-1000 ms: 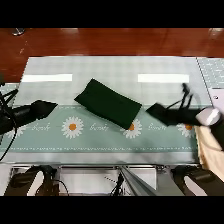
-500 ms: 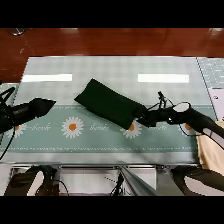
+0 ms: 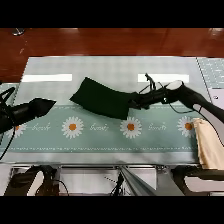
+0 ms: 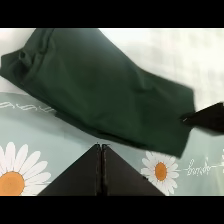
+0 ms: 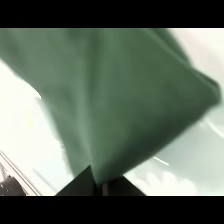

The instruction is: Fold the shirts.

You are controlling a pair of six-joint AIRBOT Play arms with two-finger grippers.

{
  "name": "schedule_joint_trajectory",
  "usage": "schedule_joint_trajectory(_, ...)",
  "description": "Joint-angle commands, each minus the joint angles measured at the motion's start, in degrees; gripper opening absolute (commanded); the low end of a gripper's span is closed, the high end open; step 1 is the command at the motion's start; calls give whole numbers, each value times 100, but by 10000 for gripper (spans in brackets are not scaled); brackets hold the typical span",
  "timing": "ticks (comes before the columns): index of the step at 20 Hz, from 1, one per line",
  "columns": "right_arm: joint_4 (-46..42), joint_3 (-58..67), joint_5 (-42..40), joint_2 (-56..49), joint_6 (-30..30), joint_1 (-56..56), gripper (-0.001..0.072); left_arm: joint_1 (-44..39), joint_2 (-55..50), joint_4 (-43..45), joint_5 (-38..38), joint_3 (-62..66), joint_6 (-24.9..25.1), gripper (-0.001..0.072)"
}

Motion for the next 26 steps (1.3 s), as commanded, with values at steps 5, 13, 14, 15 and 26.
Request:
schedule_joint_trajectory(5, -3318, 4017, 1878, 195, 1727, -50, 27, -4, 2, 0, -70, -7, 0, 25)
schedule_joint_trajectory(13, -3263, 5582, 3709, 682, 2481, -1980, 28, -4, 2, 0, -70, -4, -2, 25)
schedule_joint_trajectory(14, -3268, 5582, 3893, 841, 2483, -2358, 27, -4, 2, 0, -61, -4, 0, 25)
schedule_joint_trajectory(15, -3305, 5582, 4074, 979, 2531, -2715, 28, -4, 2, 0, -59, -4, 2, 24)
schedule_joint_trajectory(26, -4996, 2647, 4524, 3805, 2345, -5869, 28, -4, 0, 0, -42, -4, 17, 25)
